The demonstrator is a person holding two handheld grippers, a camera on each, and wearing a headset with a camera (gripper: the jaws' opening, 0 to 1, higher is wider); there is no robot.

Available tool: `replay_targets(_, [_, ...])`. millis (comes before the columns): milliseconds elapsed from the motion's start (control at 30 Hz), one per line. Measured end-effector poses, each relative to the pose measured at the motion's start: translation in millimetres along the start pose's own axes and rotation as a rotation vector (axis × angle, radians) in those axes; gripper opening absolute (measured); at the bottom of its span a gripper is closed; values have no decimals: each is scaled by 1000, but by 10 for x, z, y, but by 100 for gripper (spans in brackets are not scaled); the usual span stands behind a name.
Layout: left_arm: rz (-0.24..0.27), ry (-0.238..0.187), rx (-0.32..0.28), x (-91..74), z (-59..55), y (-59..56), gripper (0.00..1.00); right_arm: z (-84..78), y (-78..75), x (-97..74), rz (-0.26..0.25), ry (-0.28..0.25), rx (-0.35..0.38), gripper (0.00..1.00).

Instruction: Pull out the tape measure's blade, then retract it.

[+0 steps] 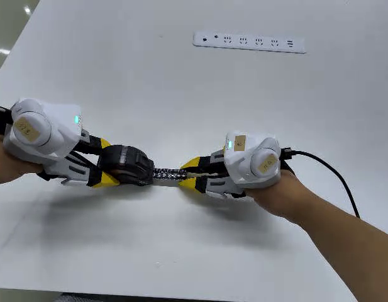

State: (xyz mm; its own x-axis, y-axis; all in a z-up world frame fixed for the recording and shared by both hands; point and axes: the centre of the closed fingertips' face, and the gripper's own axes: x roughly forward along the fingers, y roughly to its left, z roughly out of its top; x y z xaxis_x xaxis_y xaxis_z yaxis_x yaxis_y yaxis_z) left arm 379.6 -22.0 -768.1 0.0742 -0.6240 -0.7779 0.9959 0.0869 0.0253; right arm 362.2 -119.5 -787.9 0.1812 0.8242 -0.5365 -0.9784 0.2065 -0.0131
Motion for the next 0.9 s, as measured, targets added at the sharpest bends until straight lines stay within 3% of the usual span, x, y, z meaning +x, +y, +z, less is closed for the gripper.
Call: replay_targets(900, [2, 0, -2, 9, -6, 4, 26, -56, -14, -94, -8, 15, 3, 9])
